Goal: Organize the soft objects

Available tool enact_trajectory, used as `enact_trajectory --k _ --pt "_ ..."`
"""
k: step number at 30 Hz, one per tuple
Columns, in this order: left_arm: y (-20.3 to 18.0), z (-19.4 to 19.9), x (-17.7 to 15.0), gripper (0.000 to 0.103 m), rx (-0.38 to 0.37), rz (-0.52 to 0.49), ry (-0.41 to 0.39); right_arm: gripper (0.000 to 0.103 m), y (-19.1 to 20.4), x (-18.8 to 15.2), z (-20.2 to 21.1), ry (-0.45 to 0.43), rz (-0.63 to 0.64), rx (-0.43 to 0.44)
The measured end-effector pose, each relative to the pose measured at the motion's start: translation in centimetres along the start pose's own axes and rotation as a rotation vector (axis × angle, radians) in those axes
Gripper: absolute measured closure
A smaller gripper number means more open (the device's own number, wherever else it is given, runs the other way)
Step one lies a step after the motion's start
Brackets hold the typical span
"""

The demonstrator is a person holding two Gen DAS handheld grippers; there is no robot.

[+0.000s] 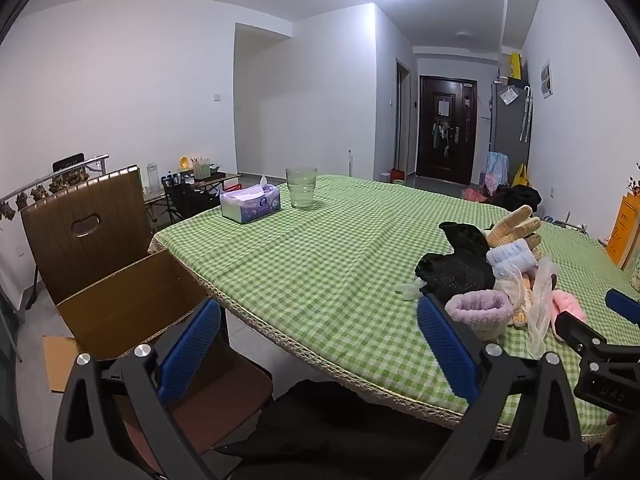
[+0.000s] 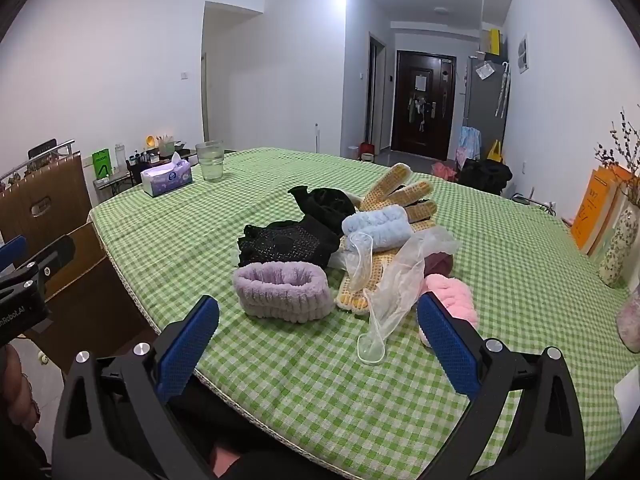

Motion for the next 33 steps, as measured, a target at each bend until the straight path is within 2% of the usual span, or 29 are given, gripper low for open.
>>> enact_trajectory --k 9,12,33 --pt "-0.03 0.58 -0.35 0.007 0.01 -0.004 -0.003 0.008 -0.01 -0.19 0.24 0.006 0.001 -0.004" --pt "0.23 -0.12 0.17 0.007 -0.007 0.019 0.018 0.008 -0.06 -0.01 0.07 0.004 -0.001 0.003" --pt "-0.02 0.2 0.14 0.007 -0.015 0.027 0.002 0.008 0.03 -0.28 0.02 0.002 -0.002 -0.002"
Point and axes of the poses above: each gripper's, at about its wrist camera, not at the fingertips, and z roughly against the way its jaws point, y to its left, x to its top, the point moved 10 cm from there along -z, roughly the way its jaws point, and after that the axes turned 8 degrees about -x, right-handed, at the moved point
